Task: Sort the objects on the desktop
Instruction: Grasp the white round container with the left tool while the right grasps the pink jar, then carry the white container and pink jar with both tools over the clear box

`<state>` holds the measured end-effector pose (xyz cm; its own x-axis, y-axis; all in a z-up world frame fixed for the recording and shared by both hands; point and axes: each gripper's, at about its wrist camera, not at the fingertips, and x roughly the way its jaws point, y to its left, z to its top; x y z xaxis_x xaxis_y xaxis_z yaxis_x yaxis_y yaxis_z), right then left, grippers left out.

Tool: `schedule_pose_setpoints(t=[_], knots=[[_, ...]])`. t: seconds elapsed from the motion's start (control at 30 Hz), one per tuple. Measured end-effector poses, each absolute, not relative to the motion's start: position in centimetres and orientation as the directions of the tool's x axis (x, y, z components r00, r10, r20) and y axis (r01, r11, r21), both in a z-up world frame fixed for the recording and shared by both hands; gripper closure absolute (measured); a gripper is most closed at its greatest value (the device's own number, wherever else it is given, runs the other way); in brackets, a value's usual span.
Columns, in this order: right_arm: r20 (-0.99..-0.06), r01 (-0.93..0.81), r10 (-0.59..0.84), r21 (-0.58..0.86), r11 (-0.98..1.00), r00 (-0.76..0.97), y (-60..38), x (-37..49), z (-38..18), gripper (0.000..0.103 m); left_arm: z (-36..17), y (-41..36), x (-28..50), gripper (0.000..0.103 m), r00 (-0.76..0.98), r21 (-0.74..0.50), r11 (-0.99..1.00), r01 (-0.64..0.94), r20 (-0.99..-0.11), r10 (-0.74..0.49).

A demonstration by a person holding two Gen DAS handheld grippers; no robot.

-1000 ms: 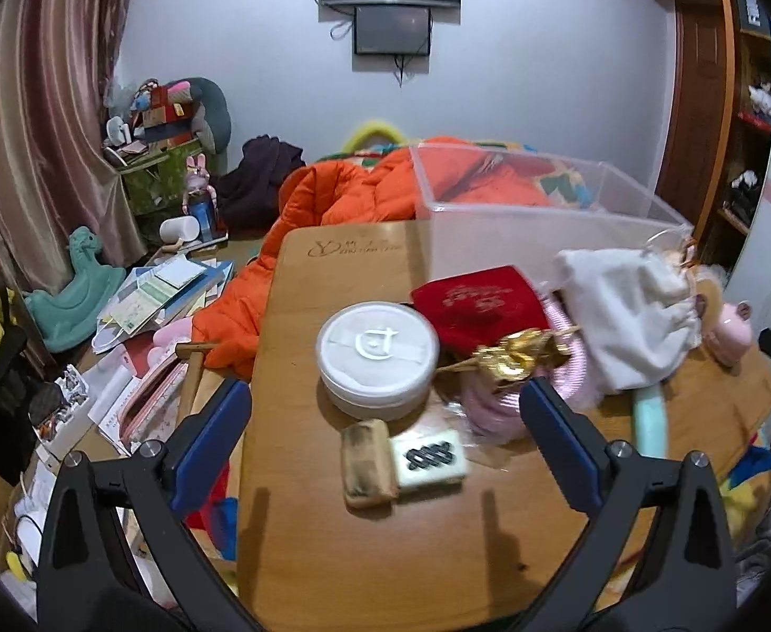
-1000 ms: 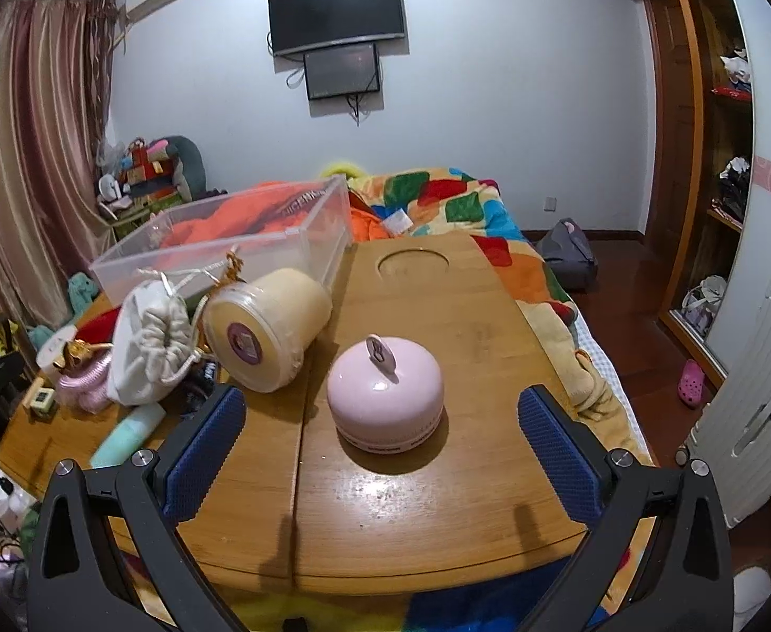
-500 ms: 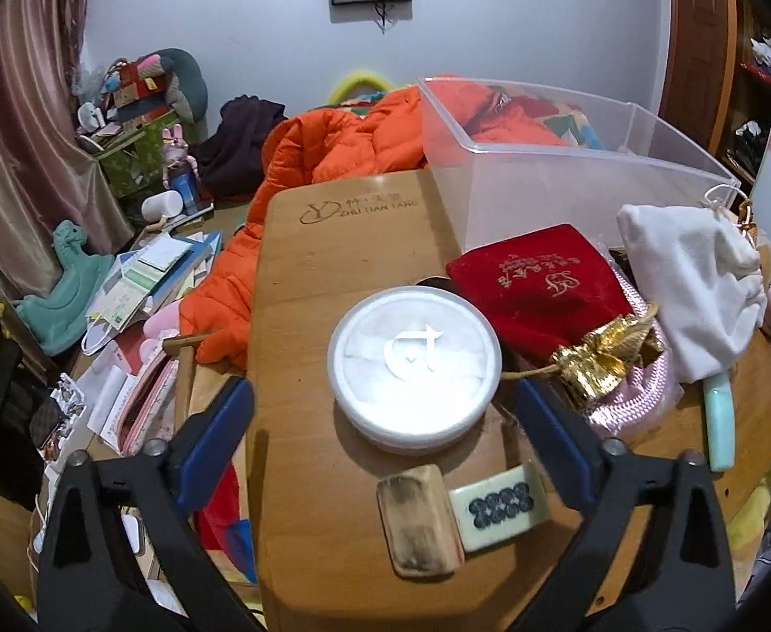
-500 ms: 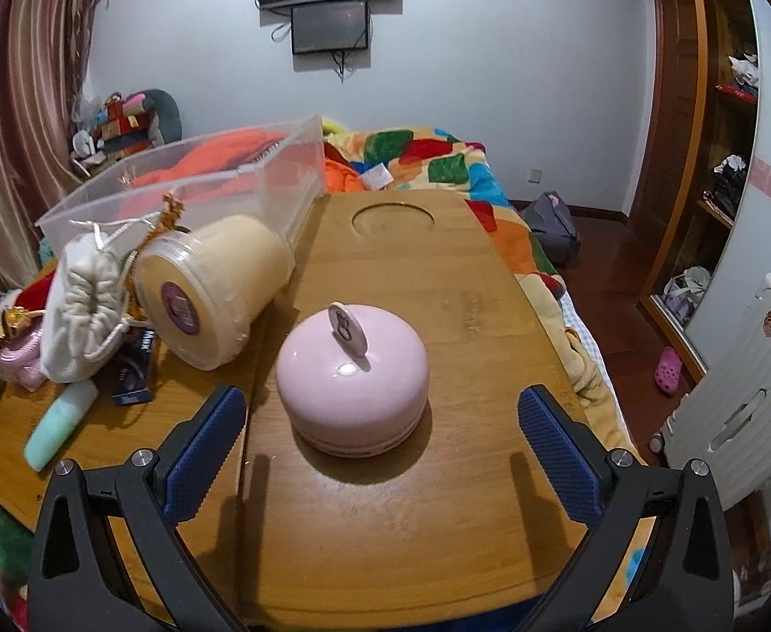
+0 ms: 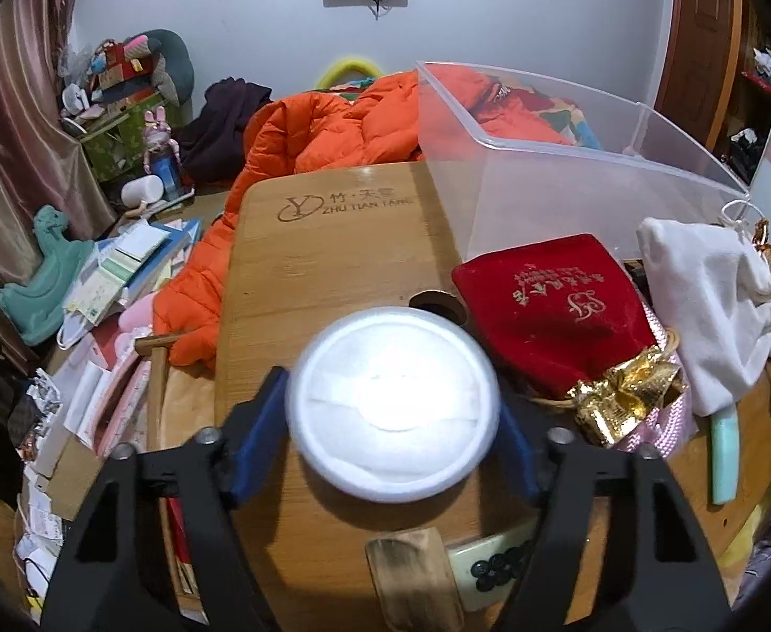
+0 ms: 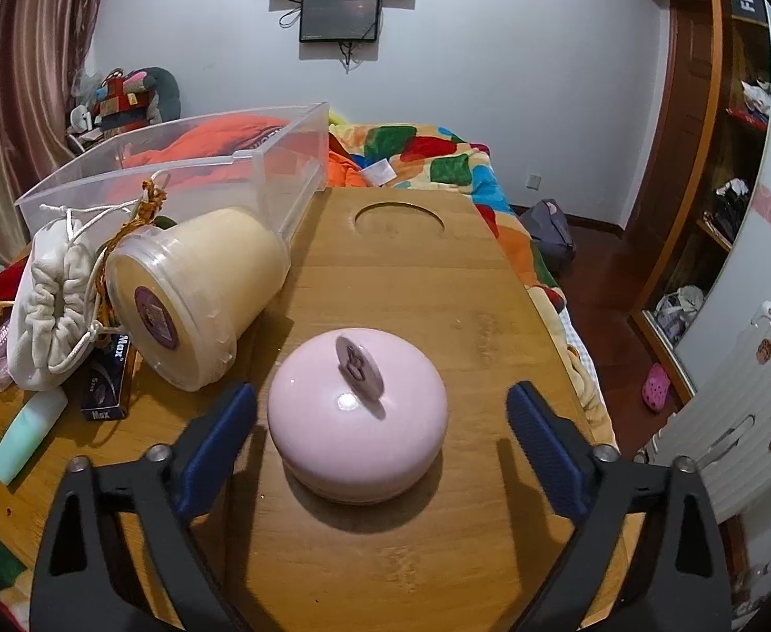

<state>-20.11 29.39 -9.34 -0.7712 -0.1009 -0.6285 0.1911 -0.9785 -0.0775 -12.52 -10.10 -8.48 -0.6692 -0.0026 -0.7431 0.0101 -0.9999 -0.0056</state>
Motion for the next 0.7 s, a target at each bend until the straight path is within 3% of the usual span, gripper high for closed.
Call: schedule_pose_setpoints(t=[0.2,0.7], knots=[[-0.645,0.220,-0.158,-0.016,-0.975,-0.747,29.6,-20.5,-9.4,0.043,-8.4,-10.3,-12.4,0.038,-0.672,-0.011,-1.000,0.014,-0.741,-0.001],[-0.607,0.276,-0.232,0.022,-0.961,-0.760,29.6,-18.8,-7.2,0.043,-4.5,-9.5,-9.4,0.038,-0.747,-0.053,-0.999,-0.005,-0.664,0.039]])
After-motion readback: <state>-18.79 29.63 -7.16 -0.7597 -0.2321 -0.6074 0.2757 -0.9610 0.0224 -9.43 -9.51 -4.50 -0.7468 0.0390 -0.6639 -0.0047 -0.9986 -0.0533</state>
